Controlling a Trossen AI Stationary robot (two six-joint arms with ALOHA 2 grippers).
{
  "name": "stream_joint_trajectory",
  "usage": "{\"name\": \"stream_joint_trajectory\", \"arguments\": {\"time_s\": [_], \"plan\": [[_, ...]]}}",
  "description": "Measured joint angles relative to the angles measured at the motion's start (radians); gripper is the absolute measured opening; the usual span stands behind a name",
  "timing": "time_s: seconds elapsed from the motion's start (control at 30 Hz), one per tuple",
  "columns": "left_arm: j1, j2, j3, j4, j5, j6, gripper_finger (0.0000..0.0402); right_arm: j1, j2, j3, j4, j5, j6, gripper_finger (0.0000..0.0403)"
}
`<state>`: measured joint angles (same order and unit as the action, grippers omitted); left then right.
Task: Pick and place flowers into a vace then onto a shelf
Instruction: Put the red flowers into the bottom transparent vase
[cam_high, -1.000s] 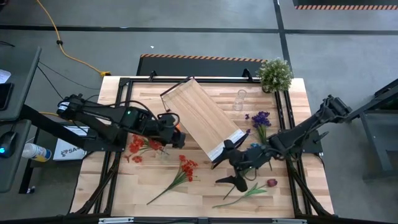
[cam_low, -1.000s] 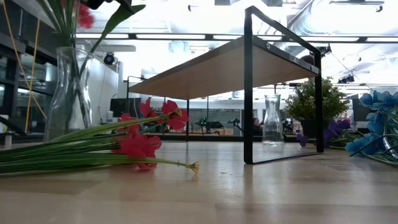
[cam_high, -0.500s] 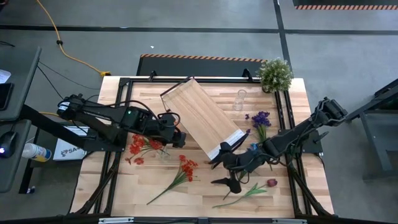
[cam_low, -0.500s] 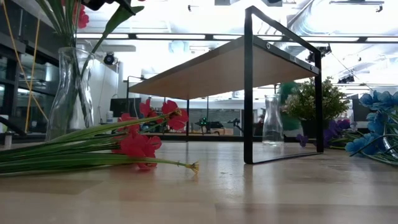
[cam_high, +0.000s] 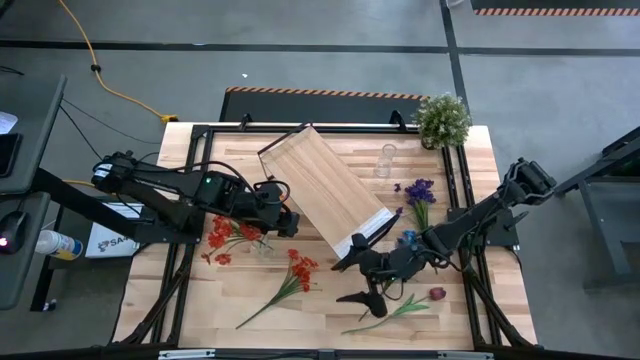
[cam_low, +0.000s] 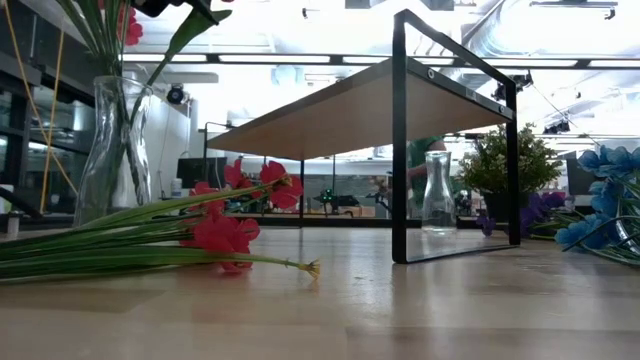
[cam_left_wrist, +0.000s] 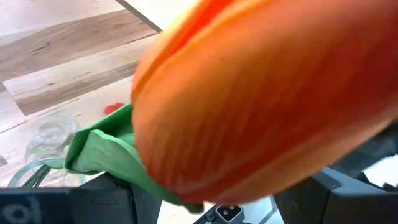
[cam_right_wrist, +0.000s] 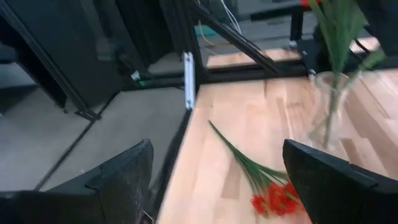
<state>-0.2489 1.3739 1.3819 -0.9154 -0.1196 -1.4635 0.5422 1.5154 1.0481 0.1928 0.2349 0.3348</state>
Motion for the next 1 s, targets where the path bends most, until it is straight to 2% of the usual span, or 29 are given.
{"name": "stream_joint_trajectory", "arguments": {"time_s": [0.47,0.63,0.83,1.0], "plan": [[0.000,0.001,0.000,0.002,-0.005,0.001,0.0282,0.051,0.027,0.000,0.105,0.124,0.024,0.0344],[0.000,0.001,0.000,0.001,-0.005,0.063,0.0282,0.039,0.051,0.005,0.180,0.173,0.027,0.0344],[0.000,0.001,0.000,0.001,0.025,0.238,0.0282,0.032,0.146,0.151,0.112,0.166,-0.001,0.0344],[0.000,0.001,0.000,0.001,0.035,0.366,0.0282,0.029,0.259,0.346,-0.132,0.129,-0.024,0.0344]]}}
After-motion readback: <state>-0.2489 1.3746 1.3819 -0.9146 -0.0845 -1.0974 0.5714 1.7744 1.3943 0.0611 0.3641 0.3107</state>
